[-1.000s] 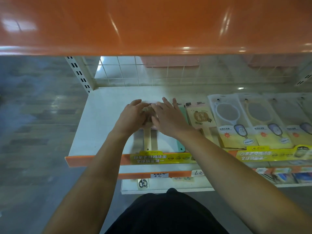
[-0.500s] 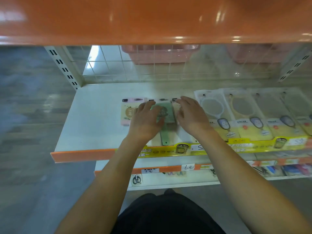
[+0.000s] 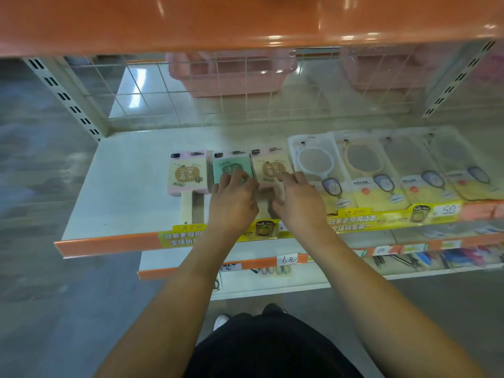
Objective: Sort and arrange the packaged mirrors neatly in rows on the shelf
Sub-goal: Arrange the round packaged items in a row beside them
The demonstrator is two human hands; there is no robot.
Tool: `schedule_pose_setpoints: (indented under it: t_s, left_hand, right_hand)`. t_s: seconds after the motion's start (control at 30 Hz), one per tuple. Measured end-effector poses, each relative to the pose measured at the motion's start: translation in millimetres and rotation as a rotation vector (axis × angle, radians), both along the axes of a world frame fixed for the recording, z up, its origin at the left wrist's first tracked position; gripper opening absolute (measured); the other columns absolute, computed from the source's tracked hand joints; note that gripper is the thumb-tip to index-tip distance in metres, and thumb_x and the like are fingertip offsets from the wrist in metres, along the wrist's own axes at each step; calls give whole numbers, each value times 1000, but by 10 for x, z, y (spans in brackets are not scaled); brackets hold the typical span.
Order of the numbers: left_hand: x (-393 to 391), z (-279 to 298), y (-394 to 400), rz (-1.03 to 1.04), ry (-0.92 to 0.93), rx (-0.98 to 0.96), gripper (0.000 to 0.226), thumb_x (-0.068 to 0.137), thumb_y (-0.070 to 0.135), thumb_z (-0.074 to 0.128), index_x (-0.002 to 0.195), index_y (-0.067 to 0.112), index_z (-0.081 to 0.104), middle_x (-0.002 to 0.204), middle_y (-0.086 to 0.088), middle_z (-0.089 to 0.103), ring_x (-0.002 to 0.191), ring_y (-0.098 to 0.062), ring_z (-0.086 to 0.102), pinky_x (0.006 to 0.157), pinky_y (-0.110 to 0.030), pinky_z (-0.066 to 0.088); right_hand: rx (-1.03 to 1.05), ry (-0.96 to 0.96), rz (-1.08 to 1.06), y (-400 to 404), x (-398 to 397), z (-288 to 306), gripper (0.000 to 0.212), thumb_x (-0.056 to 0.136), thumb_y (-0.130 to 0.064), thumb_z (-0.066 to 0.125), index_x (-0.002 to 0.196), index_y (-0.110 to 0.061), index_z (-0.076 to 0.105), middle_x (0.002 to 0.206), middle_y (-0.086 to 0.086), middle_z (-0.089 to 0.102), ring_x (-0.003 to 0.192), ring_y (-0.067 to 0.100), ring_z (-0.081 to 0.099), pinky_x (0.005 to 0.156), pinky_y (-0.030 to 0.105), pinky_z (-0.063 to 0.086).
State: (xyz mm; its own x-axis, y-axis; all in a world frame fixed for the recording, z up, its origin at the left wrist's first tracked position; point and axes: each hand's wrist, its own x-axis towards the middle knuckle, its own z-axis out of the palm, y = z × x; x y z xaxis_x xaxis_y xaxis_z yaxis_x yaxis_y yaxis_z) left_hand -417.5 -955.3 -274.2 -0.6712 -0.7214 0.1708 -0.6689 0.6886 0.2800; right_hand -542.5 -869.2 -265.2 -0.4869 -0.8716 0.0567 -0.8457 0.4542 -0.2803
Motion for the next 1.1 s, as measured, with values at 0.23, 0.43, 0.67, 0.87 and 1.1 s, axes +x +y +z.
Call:
schedule_pose_setpoints:
  t_s: [0.23, 0.43, 0.67, 0.87, 1.1]
  left_hand:
    - [59, -38, -37, 3, -4, 0, 43, 70, 2, 65, 111, 16, 67, 119, -9, 56, 108, -36, 49, 82, -44, 49]
    - [42, 40, -103, 71, 30, -29, 42, 79, 22, 65, 120, 17, 61, 127, -7, 55, 118, -35, 49, 89, -46, 44]
    - [36, -8, -179, 25, -90, 16, 39, 89, 32, 56, 126, 23, 57, 138, -2, 47, 128, -30, 39, 96, -43, 39]
    - [34, -15, -177, 38, -78, 28, 39, 89, 31, 55, 128, 24, 56, 139, -2, 47, 129, -30, 38, 98, -43, 38]
    - [79, 156, -125, 30, -13, 34, 53, 87, 30, 57, 139, 24, 46, 145, -4, 44, 136, -26, 36, 104, -45, 34]
  right_hand:
    - [-22, -20, -4, -10, 133, -14, 40, 87, -19, 63, 125, -14, 54, 129, 8, 47, 105, 31, 59, 81, 36, 47]
    - [-128, 126, 120, -81, -100, -43, 44, 85, -30, 61, 127, -17, 58, 132, 9, 52, 121, 34, 49, 92, 47, 48]
    - [18, 14, 277, -178, -291, -109, 58, 83, -32, 63, 138, -20, 48, 148, 3, 38, 139, 25, 31, 106, 45, 40]
    - [5, 13, 273, -187, -266, -124, 58, 81, -29, 63, 136, -16, 50, 145, 5, 41, 137, 27, 33, 106, 45, 39]
    - [15, 13, 263, -127, -226, -26, 63, 91, -41, 55, 148, -24, 34, 159, 3, 25, 148, 27, 16, 118, 47, 21]
